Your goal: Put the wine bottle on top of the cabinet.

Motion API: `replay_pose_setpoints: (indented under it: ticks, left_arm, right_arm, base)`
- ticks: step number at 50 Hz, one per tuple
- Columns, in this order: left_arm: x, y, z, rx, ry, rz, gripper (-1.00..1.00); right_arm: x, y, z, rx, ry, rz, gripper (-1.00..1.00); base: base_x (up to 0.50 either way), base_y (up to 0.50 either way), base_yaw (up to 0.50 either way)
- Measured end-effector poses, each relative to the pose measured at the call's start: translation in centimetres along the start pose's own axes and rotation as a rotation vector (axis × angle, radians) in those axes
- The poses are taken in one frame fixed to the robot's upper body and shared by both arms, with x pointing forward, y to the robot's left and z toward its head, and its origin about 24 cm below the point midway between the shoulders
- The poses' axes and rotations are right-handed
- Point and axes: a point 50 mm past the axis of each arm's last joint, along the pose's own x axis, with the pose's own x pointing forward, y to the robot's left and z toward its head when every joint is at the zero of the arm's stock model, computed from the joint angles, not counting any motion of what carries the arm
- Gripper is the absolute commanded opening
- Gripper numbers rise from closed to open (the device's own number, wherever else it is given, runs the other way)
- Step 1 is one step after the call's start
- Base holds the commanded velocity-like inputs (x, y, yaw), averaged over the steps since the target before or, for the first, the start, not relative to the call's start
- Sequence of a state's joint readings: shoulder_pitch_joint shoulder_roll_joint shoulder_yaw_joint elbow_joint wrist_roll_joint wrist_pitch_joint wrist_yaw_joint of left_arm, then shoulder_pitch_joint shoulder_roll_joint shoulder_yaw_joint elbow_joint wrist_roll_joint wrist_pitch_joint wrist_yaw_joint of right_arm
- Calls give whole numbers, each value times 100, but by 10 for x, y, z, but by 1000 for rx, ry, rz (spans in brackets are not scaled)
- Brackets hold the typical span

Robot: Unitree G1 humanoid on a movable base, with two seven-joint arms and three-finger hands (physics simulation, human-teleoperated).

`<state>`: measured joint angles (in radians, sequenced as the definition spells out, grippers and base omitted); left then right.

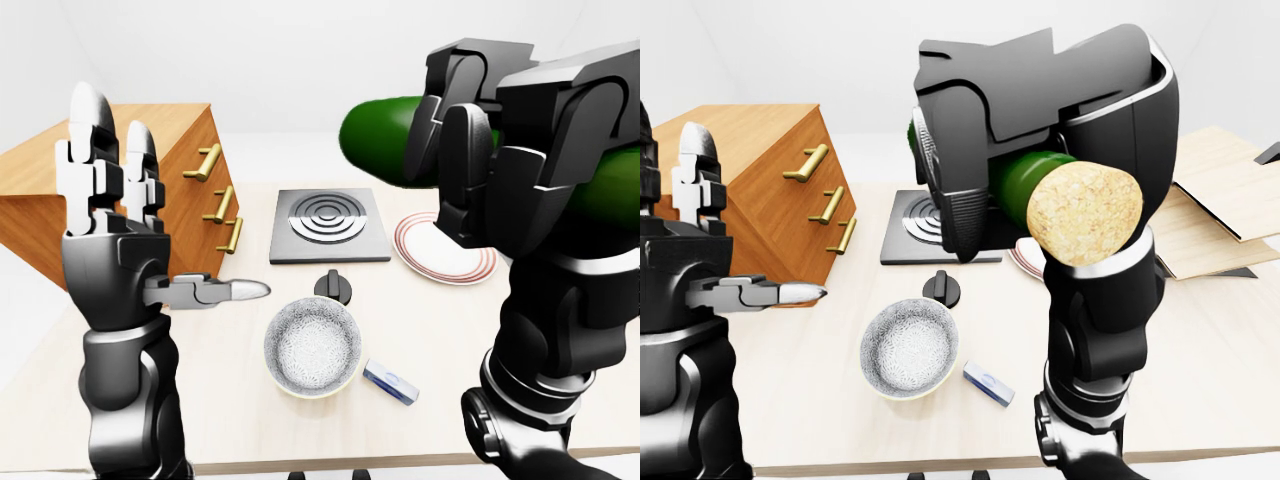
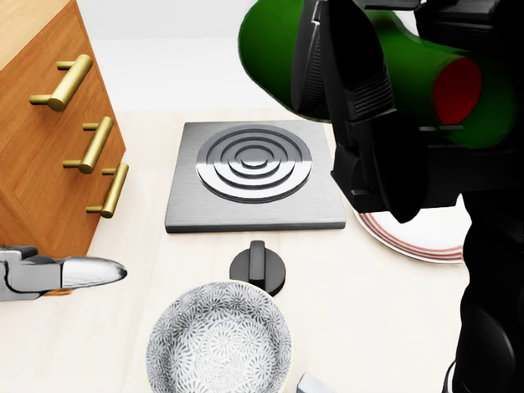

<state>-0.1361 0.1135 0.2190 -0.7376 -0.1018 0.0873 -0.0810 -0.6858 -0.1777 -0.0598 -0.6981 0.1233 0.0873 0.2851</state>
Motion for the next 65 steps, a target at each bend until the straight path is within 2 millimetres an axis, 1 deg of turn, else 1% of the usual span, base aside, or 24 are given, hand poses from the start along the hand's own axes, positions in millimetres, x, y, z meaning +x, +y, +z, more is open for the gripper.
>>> replay_pose_setpoints:
  ticks: [17, 22, 28, 36, 50, 59, 65]
  left_arm:
    - [45, -32, -25, 133, 13, -103, 100]
    - [53, -41, -28, 161, 13, -129, 100]
    - [61, -51, -27, 181, -2, -158, 100]
    - [68, -63, -23, 192, -27, -190, 100]
    - [74, -81, -23, 178, -33, -233, 100]
    - [77, -89, -22, 165, -38, -248, 100]
    - [80, -93, -26, 156, -23, -252, 100]
  right_arm:
    - [-4, 1, -8, 19, 41, -6, -100]
    - [-4, 0, -9, 16, 47, -7, -100]
    - [-5, -1, -10, 13, 50, -10, -100]
    - [-5, -3, -10, 14, 49, -16, -100]
    - [-4, -5, -11, 13, 52, -24, -100]
    - [-4, -6, -10, 7, 51, -27, -100]
    - [-5, -6, -10, 5, 51, -25, -100]
  base:
    - [0, 0, 0]
    - [0, 0, 0]
    - [0, 0, 0]
    - [0, 0, 0]
    - [0, 0, 0]
    - [0, 0, 0]
    - [0, 0, 0]
